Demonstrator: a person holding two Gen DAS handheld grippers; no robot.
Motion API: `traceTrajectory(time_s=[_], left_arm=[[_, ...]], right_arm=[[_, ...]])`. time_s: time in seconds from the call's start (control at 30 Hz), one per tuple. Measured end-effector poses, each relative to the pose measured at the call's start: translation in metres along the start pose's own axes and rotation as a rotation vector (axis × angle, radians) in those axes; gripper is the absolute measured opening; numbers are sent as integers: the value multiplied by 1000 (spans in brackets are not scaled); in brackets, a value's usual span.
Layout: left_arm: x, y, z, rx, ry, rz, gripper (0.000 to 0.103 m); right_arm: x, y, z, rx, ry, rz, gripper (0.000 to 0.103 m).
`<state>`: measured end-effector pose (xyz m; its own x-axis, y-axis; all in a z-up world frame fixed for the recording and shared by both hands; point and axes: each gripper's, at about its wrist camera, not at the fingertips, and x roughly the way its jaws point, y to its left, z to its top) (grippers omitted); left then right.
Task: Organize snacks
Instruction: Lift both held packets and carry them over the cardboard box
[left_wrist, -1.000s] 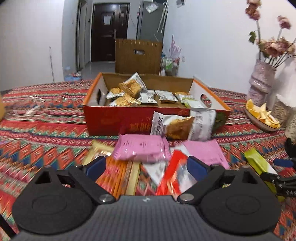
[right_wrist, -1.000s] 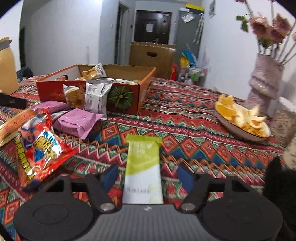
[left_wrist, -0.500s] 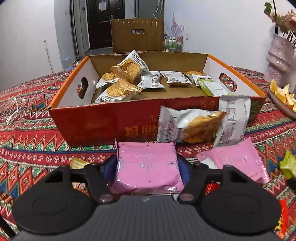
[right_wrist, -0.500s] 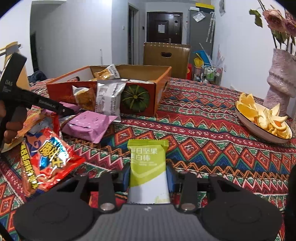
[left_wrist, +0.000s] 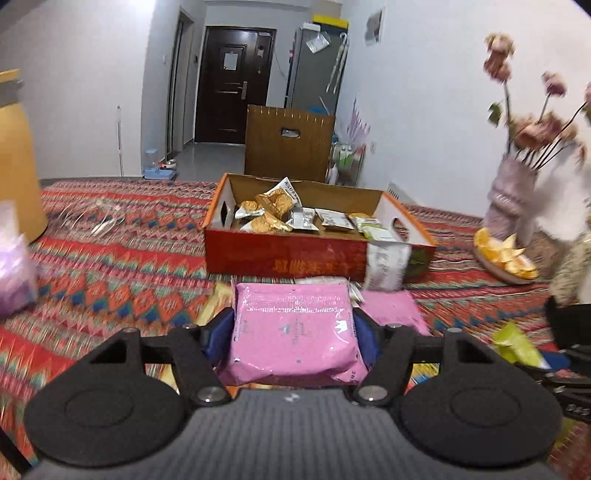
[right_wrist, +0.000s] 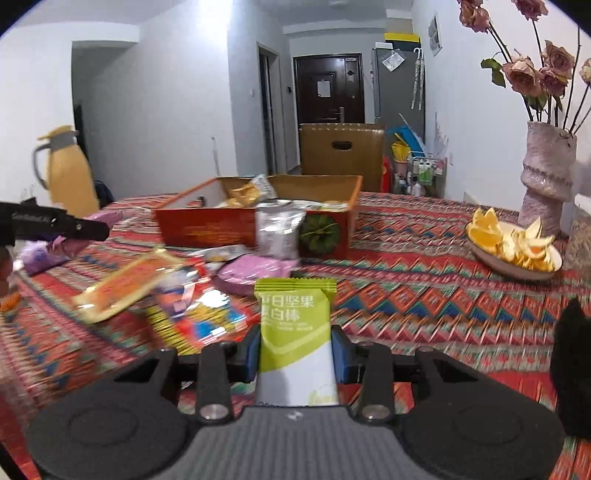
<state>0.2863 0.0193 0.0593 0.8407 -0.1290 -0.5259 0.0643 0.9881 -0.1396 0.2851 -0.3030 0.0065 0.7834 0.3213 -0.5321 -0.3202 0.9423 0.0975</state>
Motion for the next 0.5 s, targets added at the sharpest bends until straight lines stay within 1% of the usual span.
traceTrajectory(time_s=[0.07,0.23,0.37,0.5], left_arm=[[-25,4,-13,-29,-7,-1,67],[-72,7,-52,-59,30,12,67],[-96,11,-71,-65,30,20,67],[-111,12,-81,-74,23,3,67]], right_arm=[[-14,12,-11,18,3,21,37],[-37,38,-36,25,29,44,37],[-49,56,-51,18,46,47,37],[-63,67,-59,17,47,48,37]])
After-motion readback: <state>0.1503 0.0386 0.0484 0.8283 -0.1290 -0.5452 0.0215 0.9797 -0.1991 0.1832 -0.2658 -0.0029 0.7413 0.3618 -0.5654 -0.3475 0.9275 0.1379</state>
